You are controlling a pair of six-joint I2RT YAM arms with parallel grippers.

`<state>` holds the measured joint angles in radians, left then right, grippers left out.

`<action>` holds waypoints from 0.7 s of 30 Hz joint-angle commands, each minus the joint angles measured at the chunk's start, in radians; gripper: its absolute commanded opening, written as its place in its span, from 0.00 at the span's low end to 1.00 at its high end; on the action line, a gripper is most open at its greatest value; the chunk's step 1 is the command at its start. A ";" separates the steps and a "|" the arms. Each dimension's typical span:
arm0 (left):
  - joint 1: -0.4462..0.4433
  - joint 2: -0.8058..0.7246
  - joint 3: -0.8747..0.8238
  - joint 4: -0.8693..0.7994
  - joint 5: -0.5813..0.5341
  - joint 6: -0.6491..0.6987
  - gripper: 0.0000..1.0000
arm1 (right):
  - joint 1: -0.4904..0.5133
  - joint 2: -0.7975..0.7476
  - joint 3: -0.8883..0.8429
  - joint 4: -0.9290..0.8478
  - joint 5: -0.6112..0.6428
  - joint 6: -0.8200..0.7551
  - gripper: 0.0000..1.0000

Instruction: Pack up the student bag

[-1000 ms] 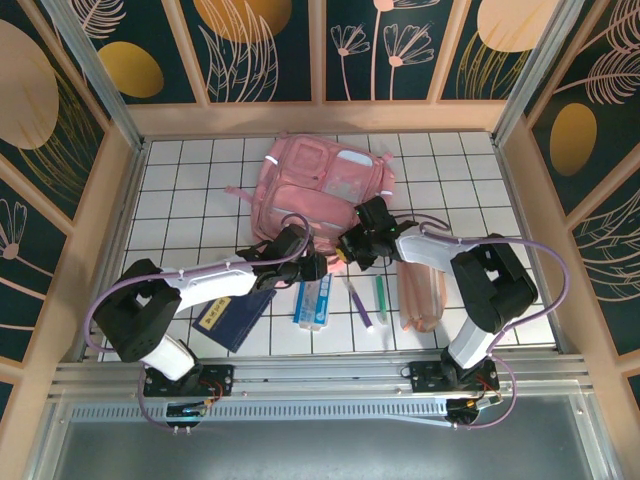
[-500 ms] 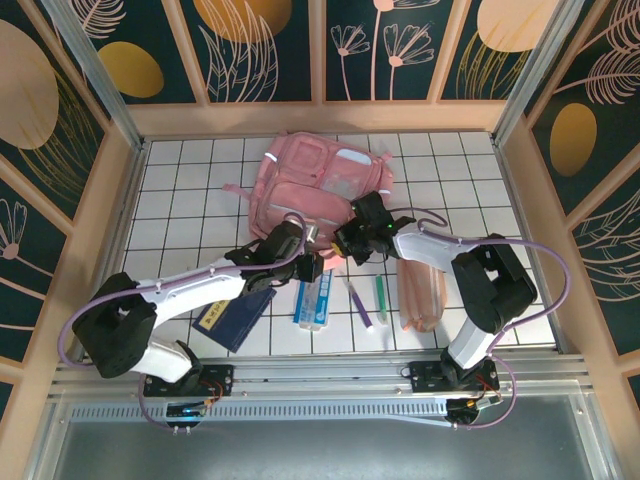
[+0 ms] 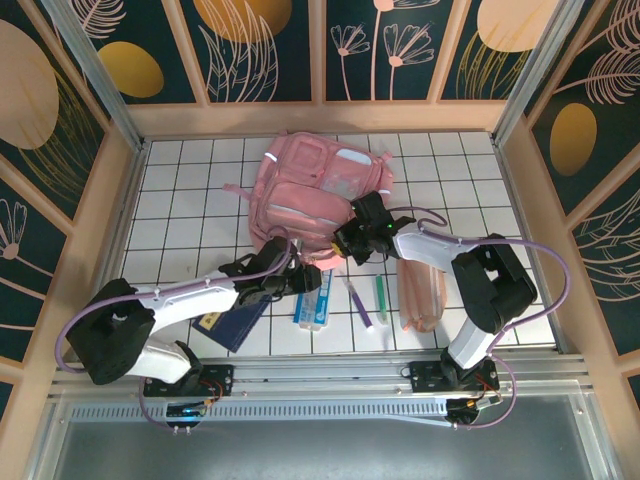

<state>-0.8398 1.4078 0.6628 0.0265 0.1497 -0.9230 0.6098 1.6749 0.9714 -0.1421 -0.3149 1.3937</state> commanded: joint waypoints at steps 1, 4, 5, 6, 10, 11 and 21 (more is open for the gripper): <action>-0.006 0.041 0.040 0.053 0.015 -0.053 0.43 | 0.002 0.013 0.046 0.024 0.002 -0.022 0.00; -0.009 0.086 0.064 0.061 0.011 -0.064 0.43 | -0.001 0.011 0.043 0.023 0.002 -0.023 0.00; -0.009 0.095 0.070 0.066 0.005 -0.069 0.43 | 0.000 0.010 0.044 0.023 0.002 -0.023 0.00; -0.009 0.103 0.075 0.070 -0.006 -0.073 0.44 | -0.001 0.009 0.045 0.024 0.003 -0.022 0.00; -0.009 0.136 0.083 0.071 -0.053 -0.088 0.45 | 0.000 -0.001 0.045 0.021 0.008 -0.026 0.00; -0.010 0.141 0.081 0.077 -0.065 -0.093 0.46 | 0.000 -0.003 0.046 0.019 0.008 -0.027 0.00; -0.009 0.154 0.084 0.160 -0.192 -0.111 0.46 | 0.010 -0.020 0.043 0.020 0.016 -0.026 0.00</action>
<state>-0.8448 1.5532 0.7204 0.1089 0.0250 -1.0252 0.6106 1.6783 0.9756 -0.1444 -0.3145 1.3853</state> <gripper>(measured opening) 0.466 0.050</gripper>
